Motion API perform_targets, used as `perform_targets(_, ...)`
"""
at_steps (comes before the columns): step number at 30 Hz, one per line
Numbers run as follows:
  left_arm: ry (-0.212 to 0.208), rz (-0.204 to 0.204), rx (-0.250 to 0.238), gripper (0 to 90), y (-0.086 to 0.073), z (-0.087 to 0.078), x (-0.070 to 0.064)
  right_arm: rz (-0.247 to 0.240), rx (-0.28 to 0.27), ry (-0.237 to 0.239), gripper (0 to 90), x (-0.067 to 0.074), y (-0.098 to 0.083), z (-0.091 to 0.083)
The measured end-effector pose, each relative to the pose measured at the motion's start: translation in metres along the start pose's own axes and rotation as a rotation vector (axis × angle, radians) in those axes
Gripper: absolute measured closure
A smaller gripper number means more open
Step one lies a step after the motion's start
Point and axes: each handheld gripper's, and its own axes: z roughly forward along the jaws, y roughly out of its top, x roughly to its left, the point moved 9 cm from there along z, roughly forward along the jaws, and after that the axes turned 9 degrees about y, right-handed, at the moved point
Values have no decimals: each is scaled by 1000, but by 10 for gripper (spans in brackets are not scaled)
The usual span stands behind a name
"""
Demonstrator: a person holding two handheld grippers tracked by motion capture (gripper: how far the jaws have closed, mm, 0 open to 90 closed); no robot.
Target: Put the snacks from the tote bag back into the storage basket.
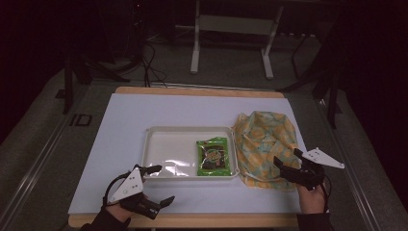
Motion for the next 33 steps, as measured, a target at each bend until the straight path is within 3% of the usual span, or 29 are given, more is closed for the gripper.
perform_targets(10, -4, 2, 1, 17, 0, 0, -1, 15, -26, -7, 153, -3, -2, -4)
perform_targets(19, -3, 7, 6, 17, -1, 0, 0, -26, -58, -32, 147, -5, 0, -7)
perform_targets(25, -6, 5, 4, 17, -1, 0, 0, -8, -82, -43, 146, -9, 0, -8)
perform_targets(33, -5, 6, 6, 17, -1, 0, 0, -61, -114, -59, 146, -8, 5, -9)
